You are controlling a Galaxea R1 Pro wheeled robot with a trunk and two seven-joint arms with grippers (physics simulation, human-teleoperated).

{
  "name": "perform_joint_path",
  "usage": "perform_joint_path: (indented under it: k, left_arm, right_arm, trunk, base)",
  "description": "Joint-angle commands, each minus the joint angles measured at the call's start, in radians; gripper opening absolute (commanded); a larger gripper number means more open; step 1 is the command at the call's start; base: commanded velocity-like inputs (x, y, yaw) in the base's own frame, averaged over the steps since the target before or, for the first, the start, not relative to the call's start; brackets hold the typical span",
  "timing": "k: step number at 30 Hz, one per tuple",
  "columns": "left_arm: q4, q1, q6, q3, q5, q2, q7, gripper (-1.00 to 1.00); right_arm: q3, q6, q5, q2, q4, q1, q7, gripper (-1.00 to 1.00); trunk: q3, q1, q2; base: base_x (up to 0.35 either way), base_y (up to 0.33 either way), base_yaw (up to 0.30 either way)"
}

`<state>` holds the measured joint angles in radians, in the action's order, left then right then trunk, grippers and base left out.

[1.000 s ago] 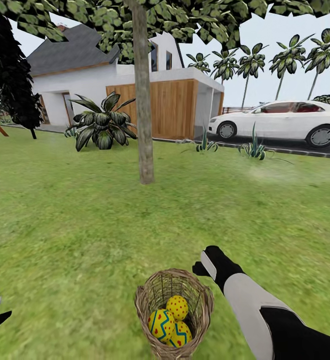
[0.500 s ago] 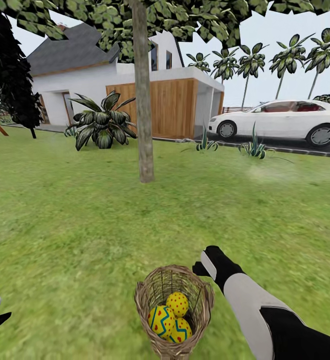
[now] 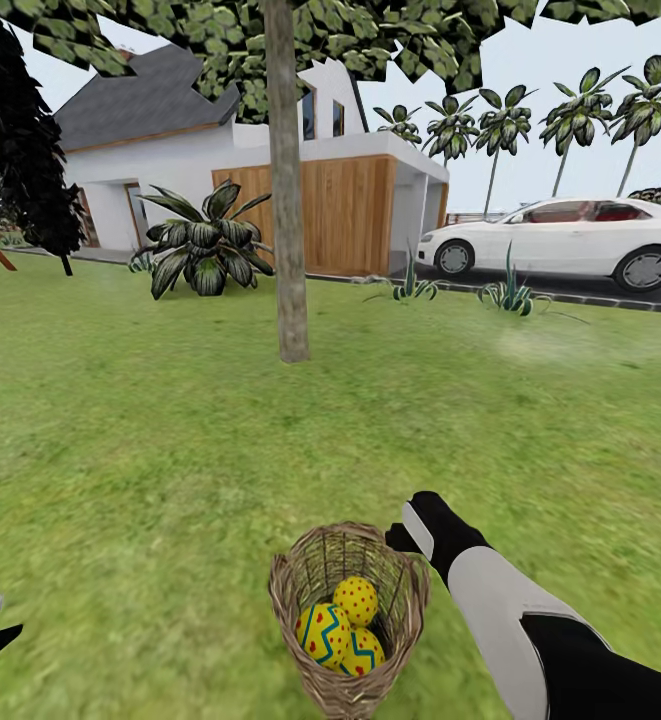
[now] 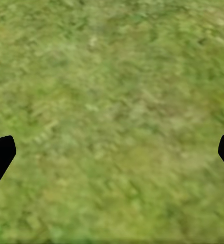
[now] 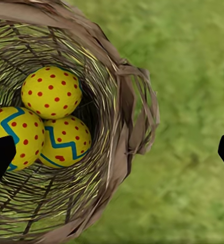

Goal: Take the three Easter eggs out of the wicker basket on the lawn in the garden, then place them on the lawn next to a single tree (choose any tree) so that all three eggs are next to the same tree and none are left in the basket.

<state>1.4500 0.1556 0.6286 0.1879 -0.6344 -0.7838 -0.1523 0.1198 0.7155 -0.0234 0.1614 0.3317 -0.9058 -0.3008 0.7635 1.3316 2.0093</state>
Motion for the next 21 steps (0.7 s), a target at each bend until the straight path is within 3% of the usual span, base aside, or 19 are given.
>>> perform_joint_path:
  k: [1,21]
  left_arm:
    - [0.001,0.001,0.005,0.002,-0.002,0.000,-0.003,1.00]
    - [0.001,0.001,0.005,0.002,-0.001,0.000,-0.001,1.00]
  right_arm:
    - [0.006,0.002,-0.003,0.001,0.001,0.000,-0.006,1.00]
    - [0.009,0.002,-0.003,0.000,0.003,0.000,-0.005,1.00]
  trunk:
    - [0.004,0.004,0.008]
    - [0.067,0.081,0.148]
  base:
    - [0.000,0.000,0.000]
    - [0.000,0.000,0.000]
